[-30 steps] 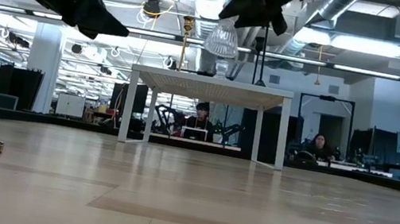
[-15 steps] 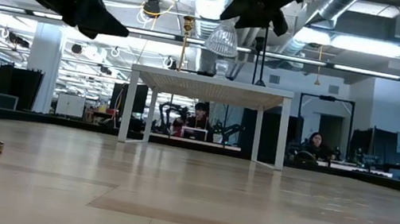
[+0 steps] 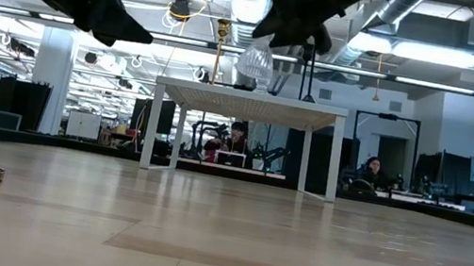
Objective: Pick & Place candle stick holders
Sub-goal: Put the transparent candle holder on the shelf aligned with the other transparent candle holder
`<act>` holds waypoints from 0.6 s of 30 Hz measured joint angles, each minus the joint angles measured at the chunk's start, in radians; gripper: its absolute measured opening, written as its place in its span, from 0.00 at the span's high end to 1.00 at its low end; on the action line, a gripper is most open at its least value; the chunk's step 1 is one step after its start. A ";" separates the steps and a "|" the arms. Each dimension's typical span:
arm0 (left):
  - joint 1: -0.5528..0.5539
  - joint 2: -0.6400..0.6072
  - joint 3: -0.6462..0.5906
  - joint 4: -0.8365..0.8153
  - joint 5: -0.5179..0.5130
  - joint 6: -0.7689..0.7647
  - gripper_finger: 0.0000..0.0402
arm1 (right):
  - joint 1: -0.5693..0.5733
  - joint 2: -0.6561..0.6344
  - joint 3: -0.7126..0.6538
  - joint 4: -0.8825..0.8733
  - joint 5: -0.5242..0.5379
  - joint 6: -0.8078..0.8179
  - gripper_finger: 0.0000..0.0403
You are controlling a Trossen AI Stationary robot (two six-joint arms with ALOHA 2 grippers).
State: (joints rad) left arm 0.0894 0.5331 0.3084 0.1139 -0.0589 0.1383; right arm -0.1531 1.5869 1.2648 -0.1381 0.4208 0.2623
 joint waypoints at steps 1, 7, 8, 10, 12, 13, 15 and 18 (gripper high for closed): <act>0.000 0.000 0.000 0.000 0.000 0.000 0.98 | -0.002 0.007 0.000 0.007 0.003 0.000 0.70; 0.001 0.000 0.000 0.000 0.000 0.016 0.98 | -0.030 0.007 0.000 0.014 0.026 0.000 0.70; 0.001 0.000 0.000 0.000 0.000 0.019 0.98 | -0.034 0.007 0.000 0.012 0.026 0.000 0.70; 0.001 0.000 0.000 0.000 0.000 0.020 0.98 | -0.043 0.007 0.000 0.010 0.026 0.000 0.70; 0.001 0.000 0.000 0.000 0.000 0.021 0.98 | -0.049 0.007 0.000 0.010 0.026 0.000 0.70; 0.001 0.000 0.000 0.000 0.000 0.021 0.98 | -0.052 0.007 0.000 0.009 0.026 0.000 0.70; 0.001 0.000 0.000 0.000 0.000 0.021 0.98 | -0.057 0.007 0.000 0.007 0.026 0.000 0.70; 0.001 0.000 0.000 0.000 0.000 0.021 0.98 | -0.060 0.007 0.000 -0.010 0.026 0.003 0.70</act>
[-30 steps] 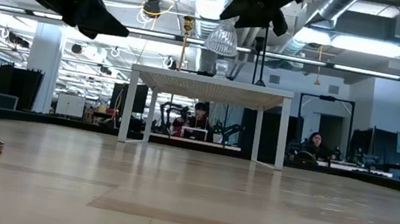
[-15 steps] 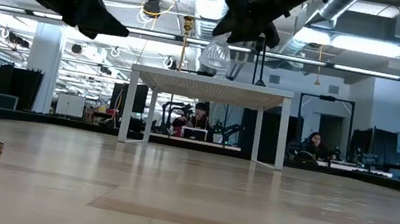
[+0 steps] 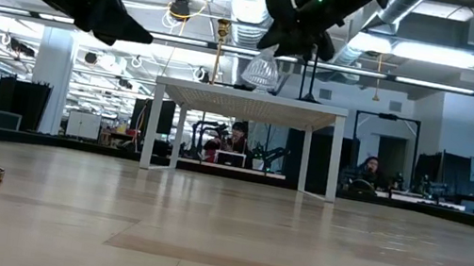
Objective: Pick & Place candle stick holders
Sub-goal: Put the transparent candle holder on the shelf aligned with the other transparent candle holder
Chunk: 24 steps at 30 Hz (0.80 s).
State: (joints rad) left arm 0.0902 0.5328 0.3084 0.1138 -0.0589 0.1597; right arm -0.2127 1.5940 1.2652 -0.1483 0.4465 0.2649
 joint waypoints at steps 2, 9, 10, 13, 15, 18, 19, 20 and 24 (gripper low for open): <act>0.000 0.000 0.000 0.000 0.000 0.000 0.98 | 0.003 0.000 0.000 -0.019 -0.001 0.017 0.70; 0.000 0.000 0.000 0.000 0.000 0.000 0.98 | 0.030 0.000 0.000 -0.031 -0.002 0.024 0.70; 0.000 0.000 0.000 0.000 0.000 0.000 0.98 | 0.033 0.000 0.000 -0.031 -0.002 0.024 0.70; 0.000 0.000 0.000 0.000 0.000 0.000 0.98 | 0.043 0.000 0.000 -0.028 -0.002 0.024 0.70; 0.000 0.000 0.000 0.000 0.000 0.000 0.98 | 0.049 0.000 0.000 -0.019 -0.003 0.024 0.70; 0.000 0.000 0.000 0.000 0.000 0.000 0.98 | 0.060 0.000 0.000 0.010 -0.003 0.024 0.70; 0.000 0.000 0.000 0.000 0.000 0.000 0.98 | 0.065 0.000 0.000 0.021 -0.003 0.024 0.70; 0.000 0.000 0.000 0.000 0.000 0.000 0.98 | 0.070 -0.001 0.000 0.031 -0.003 0.023 0.70; 0.000 0.000 0.000 0.000 0.000 0.000 0.98 | 0.093 -0.001 0.018 0.035 -0.004 0.018 0.70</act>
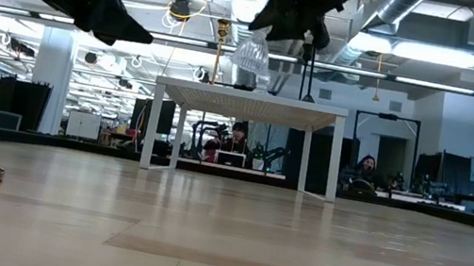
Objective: Pick & Place candle stick holders
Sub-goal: Put the transparent candle holder on the shelf aligned with the other transparent candle holder
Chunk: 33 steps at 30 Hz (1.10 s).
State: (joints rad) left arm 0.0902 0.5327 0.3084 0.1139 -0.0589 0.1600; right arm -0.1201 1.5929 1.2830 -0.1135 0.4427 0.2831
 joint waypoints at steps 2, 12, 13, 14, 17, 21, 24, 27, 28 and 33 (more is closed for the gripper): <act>0.000 0.000 0.000 0.000 0.000 0.000 0.98 | 0.015 0.000 0.020 0.004 0.000 -0.002 0.70; 0.000 0.000 0.000 0.008 0.000 0.000 0.98 | 0.083 0.000 0.051 0.002 -0.003 -0.005 0.70; 0.000 0.000 0.000 0.009 0.000 0.000 0.98 | 0.087 0.004 0.051 0.004 -0.002 -0.005 0.70; 0.000 0.000 0.000 0.010 0.000 0.000 0.98 | 0.089 0.017 0.052 0.021 0.005 -0.005 0.70; 0.000 0.000 0.000 0.013 0.000 0.000 0.98 | 0.095 0.044 0.053 0.031 0.017 0.010 0.70; 0.000 -0.001 0.000 0.018 0.000 0.000 0.98 | 0.116 0.144 0.165 -0.042 0.157 -0.016 0.70; 0.002 -0.003 0.000 0.014 0.002 0.000 0.98 | 0.133 0.241 0.304 -0.148 0.264 -0.035 0.70; 0.003 -0.003 0.000 0.016 0.001 0.000 0.98 | 0.158 0.297 0.422 -0.275 0.372 0.008 0.70; 0.003 -0.001 0.000 0.015 0.000 0.000 0.98 | 0.167 0.314 0.450 -0.314 0.389 0.030 0.70; 0.003 -0.002 0.000 0.020 0.000 0.000 0.98 | 0.184 0.351 0.512 -0.437 0.501 0.152 0.70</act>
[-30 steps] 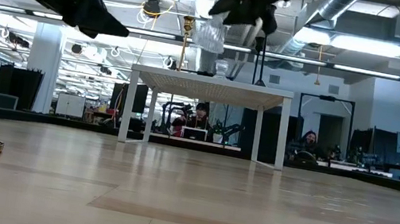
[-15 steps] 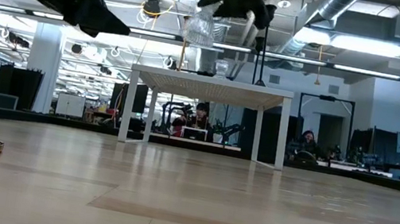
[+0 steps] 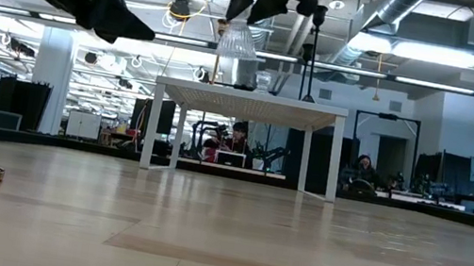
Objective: Pick & Place candle stick holders
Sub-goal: Put the transparent candle holder on the shelf aligned with the other transparent candle holder
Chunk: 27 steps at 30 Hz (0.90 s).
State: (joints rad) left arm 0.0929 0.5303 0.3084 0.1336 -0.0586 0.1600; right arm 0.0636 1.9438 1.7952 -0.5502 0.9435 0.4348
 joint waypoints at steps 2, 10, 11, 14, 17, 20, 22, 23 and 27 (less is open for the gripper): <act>0.000 0.000 0.000 -0.001 0.000 0.000 0.98 | -0.012 0.000 0.005 0.010 0.011 0.042 0.70; 0.000 0.000 0.000 0.002 0.000 0.000 0.98 | -0.069 0.028 0.000 0.002 -0.012 0.114 0.70; 0.000 0.000 0.000 0.002 0.000 0.000 0.98 | -0.076 0.034 0.001 0.010 -0.020 0.116 0.70; 0.000 0.000 0.000 0.002 0.000 0.000 0.98 | -0.095 0.051 0.000 0.008 -0.039 0.117 0.70; 0.000 0.000 0.000 0.003 0.000 0.000 0.98 | -0.110 0.063 0.001 0.026 -0.075 0.117 0.70; 0.000 0.000 0.000 0.003 0.000 0.000 0.98 | -0.124 0.066 0.001 0.021 -0.100 0.117 0.70; 0.000 0.000 0.000 0.004 0.000 0.000 0.98 | -0.132 0.073 0.001 0.025 -0.107 0.117 0.70; 0.000 0.000 0.000 0.005 0.000 0.000 0.98 | -0.135 0.075 0.001 0.023 -0.108 0.117 0.70; 0.000 0.000 0.000 0.006 0.000 0.000 0.98 | -0.149 0.076 0.001 0.024 -0.108 0.117 0.70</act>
State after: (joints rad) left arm 0.0929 0.5303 0.3084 0.1393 -0.0588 0.1600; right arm -0.0855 2.0193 1.7958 -0.5262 0.8352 0.5514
